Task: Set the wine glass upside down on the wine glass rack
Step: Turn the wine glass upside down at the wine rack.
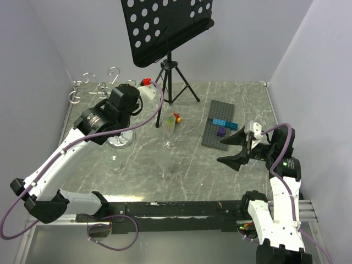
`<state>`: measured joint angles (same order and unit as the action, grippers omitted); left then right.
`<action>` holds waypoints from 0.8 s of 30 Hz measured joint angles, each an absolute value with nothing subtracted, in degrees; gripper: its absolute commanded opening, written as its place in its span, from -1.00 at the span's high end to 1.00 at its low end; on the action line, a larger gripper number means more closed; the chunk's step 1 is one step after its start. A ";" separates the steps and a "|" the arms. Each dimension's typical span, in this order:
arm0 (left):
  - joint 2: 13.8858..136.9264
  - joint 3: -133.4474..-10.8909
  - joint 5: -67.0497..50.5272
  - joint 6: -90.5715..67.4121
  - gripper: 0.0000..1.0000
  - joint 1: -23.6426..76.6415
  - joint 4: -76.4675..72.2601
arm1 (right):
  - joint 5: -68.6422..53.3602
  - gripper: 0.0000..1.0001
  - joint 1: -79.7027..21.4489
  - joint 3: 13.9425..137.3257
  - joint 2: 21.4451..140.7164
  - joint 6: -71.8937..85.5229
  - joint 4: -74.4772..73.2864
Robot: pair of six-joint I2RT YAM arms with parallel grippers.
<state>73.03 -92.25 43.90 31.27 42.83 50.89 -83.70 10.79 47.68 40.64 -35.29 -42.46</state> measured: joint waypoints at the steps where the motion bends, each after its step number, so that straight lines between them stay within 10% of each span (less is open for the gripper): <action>1: 73.03 -92.25 43.92 31.03 0.25 42.85 50.89 | -83.72 -0.64 10.79 47.68 40.66 -35.29 -42.48; 24: 65.23 -94.96 33.23 20.80 -0.85 42.85 49.60 | -83.72 -0.65 10.79 47.68 40.60 -35.31 -42.50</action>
<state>65.23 -94.96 33.23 20.80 42.85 49.60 -83.72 10.79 47.68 40.60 -35.31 -42.50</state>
